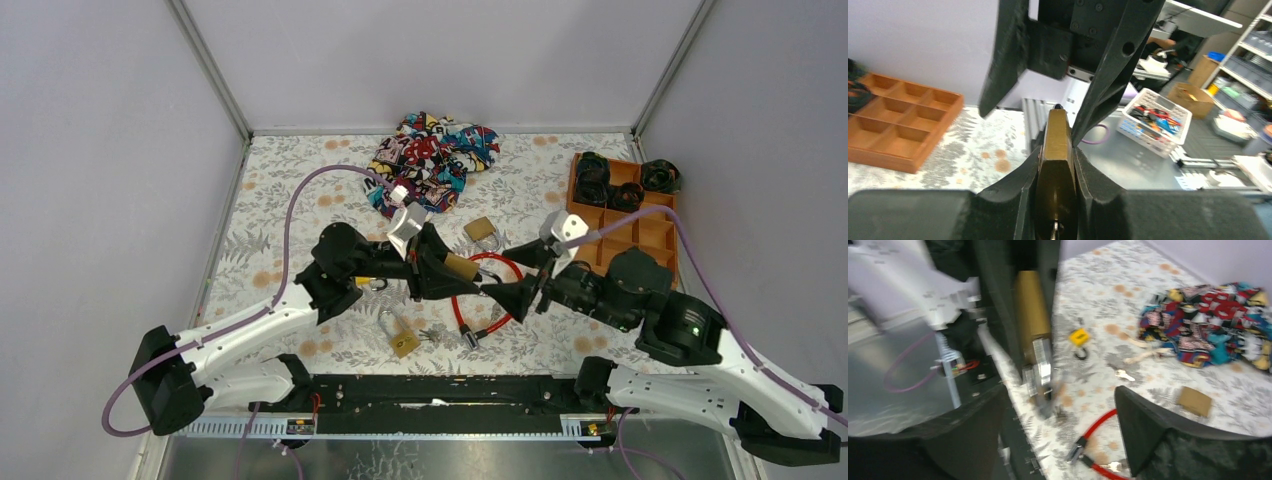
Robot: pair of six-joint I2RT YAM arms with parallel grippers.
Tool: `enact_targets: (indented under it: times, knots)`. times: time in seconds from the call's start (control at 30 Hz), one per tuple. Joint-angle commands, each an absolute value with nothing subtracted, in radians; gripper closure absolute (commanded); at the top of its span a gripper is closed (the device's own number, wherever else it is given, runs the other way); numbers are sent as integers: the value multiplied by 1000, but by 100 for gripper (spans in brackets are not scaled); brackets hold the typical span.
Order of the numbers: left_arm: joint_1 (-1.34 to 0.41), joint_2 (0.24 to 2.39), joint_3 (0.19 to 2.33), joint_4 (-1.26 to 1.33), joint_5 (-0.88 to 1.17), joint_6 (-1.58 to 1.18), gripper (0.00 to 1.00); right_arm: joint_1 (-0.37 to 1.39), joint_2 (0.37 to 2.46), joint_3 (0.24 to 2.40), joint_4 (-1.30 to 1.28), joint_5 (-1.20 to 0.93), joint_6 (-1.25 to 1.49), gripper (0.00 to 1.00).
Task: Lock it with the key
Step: Lock the lock.
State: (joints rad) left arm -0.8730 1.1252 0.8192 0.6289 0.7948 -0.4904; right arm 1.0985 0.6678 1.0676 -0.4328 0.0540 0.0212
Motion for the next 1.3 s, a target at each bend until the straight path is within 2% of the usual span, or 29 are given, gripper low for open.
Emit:
enact_targets:
  times: [0.0, 0.07, 0.2, 0.27, 0.33, 0.43, 0.57, 0.73, 1.07, 1.27]
  knots:
    - [-849, 1101, 871, 667, 798, -537, 100, 1129, 600, 1207, -512, -172, 5, 6]
    - [-847, 1098, 870, 686, 799, -539, 100, 1129, 630, 1259, -594, -178, 9, 1]
    - [-844, 1100, 881, 708, 800, -525, 100, 1128, 729, 1301, -672, -172, 19, 0]
    - [-838, 1097, 886, 711, 801, -525, 100, 1129, 744, 1302, -664, -128, 19, 4]
    - [-836, 1086, 884, 708, 807, -520, 100, 1128, 736, 1287, -631, -64, 19, 11]
    - [-836, 1075, 874, 700, 808, -518, 100, 1129, 732, 1268, -562, -22, 24, 28]
    - [-836, 1070, 870, 709, 801, -521, 100, 1128, 786, 1261, -555, -35, 31, 38]
    - [-834, 1060, 858, 710, 806, -521, 100, 1127, 785, 1224, -522, -6, 28, 56]
    - [-834, 1059, 853, 725, 810, -538, 100, 1124, 825, 1210, -462, -25, 22, 65]
    - [-835, 1052, 850, 733, 814, -541, 100, 1101, 850, 1206, -452, -73, 20, 93]
